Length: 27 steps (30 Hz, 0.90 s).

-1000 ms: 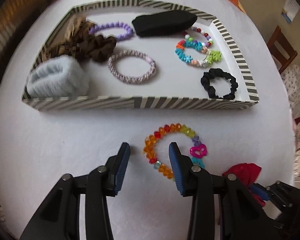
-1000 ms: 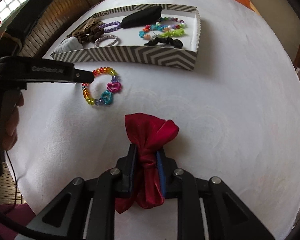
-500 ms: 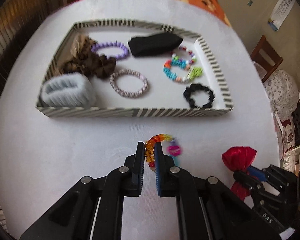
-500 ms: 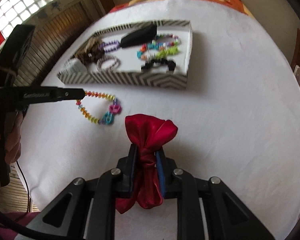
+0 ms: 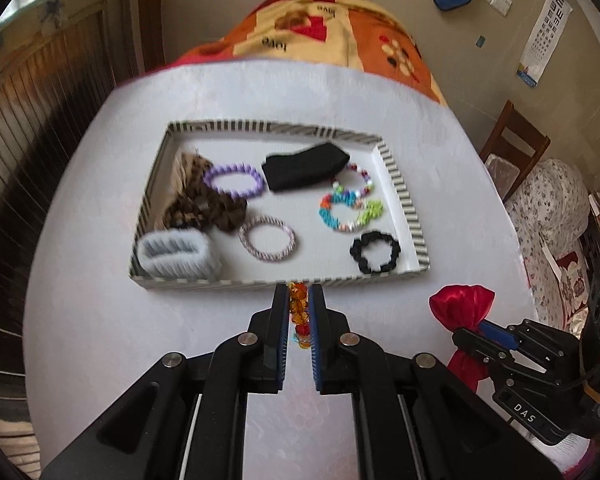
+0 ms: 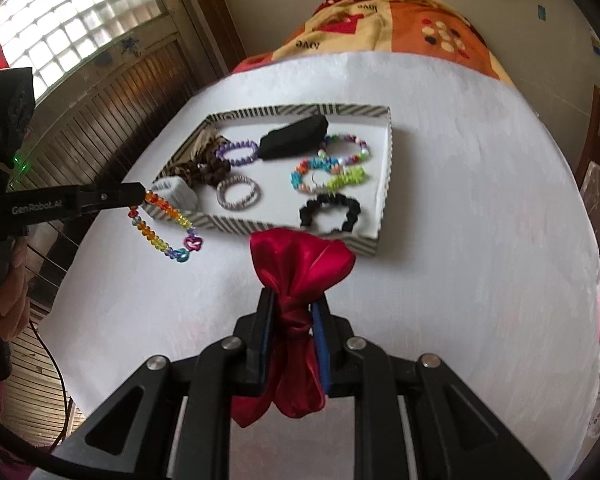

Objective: Organize jewelry
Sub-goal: 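Carry the orange bracelet and red bow over the striped tray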

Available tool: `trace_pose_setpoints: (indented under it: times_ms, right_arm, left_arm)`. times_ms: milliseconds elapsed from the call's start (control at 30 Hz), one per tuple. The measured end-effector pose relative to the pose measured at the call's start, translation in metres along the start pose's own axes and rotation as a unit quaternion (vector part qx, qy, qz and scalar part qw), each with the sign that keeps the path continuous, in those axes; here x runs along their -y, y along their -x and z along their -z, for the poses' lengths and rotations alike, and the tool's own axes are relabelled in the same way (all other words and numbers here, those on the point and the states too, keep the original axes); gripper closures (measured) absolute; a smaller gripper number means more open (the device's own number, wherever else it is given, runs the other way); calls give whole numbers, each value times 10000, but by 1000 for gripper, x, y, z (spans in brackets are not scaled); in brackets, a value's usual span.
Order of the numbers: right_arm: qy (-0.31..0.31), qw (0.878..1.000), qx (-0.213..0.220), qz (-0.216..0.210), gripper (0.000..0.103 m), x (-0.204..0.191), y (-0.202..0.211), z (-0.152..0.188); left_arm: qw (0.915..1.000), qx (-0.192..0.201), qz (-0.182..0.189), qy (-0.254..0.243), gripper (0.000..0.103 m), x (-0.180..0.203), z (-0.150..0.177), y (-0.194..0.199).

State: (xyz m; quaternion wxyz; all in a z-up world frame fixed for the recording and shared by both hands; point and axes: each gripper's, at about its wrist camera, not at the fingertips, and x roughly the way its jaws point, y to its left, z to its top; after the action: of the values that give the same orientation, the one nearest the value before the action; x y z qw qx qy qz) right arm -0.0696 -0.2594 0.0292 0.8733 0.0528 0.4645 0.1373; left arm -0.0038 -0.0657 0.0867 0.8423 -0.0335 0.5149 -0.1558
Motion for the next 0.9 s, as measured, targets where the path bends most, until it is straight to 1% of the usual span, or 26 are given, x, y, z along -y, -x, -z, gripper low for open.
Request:
trace_pose_setpoints:
  times_ms: [133,300,600,900]
  right_arm:
    - [18,10000,56,8,85,0,1,-8]
    - [30,9999,111,32,85,2,1,-20]
    - [21,9998,152,126,85,12,-3,-40]
    - [-6,9998,153,133,85,24,-13,-60]
  left_arm:
    - [9998,160,-104,-87,101,4,-10,6]
    - [9996,189,-150,-146,101,7,-19,0]
    - [9995,86,-181,-233,101,17,-33,-21]
    - [9993,-27,-248,-279,101,21,-49,-41]
